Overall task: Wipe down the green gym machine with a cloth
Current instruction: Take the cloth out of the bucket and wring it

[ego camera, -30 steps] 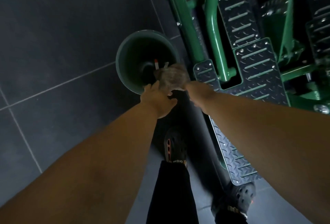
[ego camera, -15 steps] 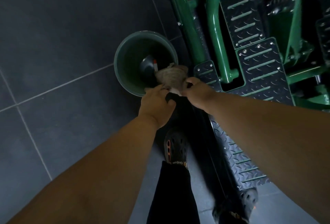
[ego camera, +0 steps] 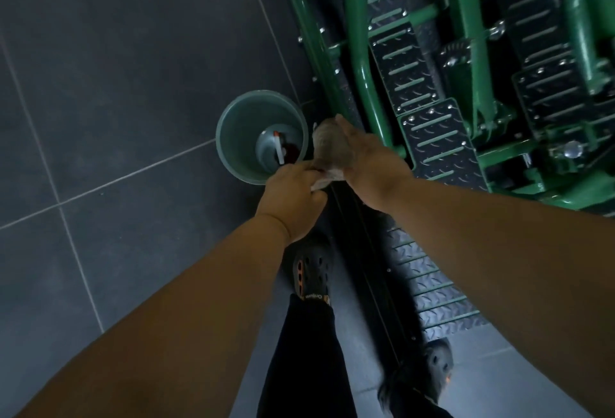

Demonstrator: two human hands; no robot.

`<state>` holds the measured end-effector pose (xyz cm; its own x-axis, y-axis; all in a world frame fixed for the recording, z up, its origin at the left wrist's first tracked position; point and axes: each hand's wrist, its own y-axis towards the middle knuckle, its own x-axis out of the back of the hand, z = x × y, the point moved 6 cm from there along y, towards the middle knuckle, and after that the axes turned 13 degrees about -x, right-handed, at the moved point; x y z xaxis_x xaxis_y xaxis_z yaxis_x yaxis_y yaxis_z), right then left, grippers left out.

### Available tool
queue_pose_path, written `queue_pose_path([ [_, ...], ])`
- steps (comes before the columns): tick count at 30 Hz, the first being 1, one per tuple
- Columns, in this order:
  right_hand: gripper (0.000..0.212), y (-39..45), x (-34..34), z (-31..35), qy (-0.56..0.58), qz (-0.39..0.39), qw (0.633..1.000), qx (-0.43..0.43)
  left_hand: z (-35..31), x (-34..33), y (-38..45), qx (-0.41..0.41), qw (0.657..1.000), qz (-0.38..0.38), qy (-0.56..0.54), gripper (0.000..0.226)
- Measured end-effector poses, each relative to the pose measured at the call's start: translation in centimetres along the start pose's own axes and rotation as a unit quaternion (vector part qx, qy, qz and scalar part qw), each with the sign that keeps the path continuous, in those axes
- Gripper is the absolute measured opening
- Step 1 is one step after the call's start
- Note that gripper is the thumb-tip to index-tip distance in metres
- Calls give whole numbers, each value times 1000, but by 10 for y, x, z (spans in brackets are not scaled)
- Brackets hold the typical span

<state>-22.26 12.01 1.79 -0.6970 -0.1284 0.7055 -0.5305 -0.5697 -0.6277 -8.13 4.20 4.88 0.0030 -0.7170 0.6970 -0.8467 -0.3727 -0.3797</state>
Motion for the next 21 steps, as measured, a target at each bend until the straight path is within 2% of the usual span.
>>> queue_pose_path([
  [2,82,-28,39,0,42,-22,999,-13,-29,17,-13,-18,1000,-22,-9,44],
  [6,70,-96,117,-1,8,-40,999,19,-107,67,-43,-79,994,-66,-27,36],
  [11,70,-209,214,-1,42,-46,997,45,-233,143,-102,-163,978,-129,-32,29],
  [14,77,-283,271,-12,94,-77,991,58,-306,175,-142,-168,973,-151,-51,28],
  [18,95,-381,336,-37,145,-102,980,88,-401,202,-193,-162,964,-188,-95,38],
  [20,90,-427,362,-51,149,-126,976,92,-447,209,-215,-169,960,-188,-116,42],
  [21,79,-449,374,-57,147,-144,973,101,-467,209,-226,-175,960,-183,-124,45],
])
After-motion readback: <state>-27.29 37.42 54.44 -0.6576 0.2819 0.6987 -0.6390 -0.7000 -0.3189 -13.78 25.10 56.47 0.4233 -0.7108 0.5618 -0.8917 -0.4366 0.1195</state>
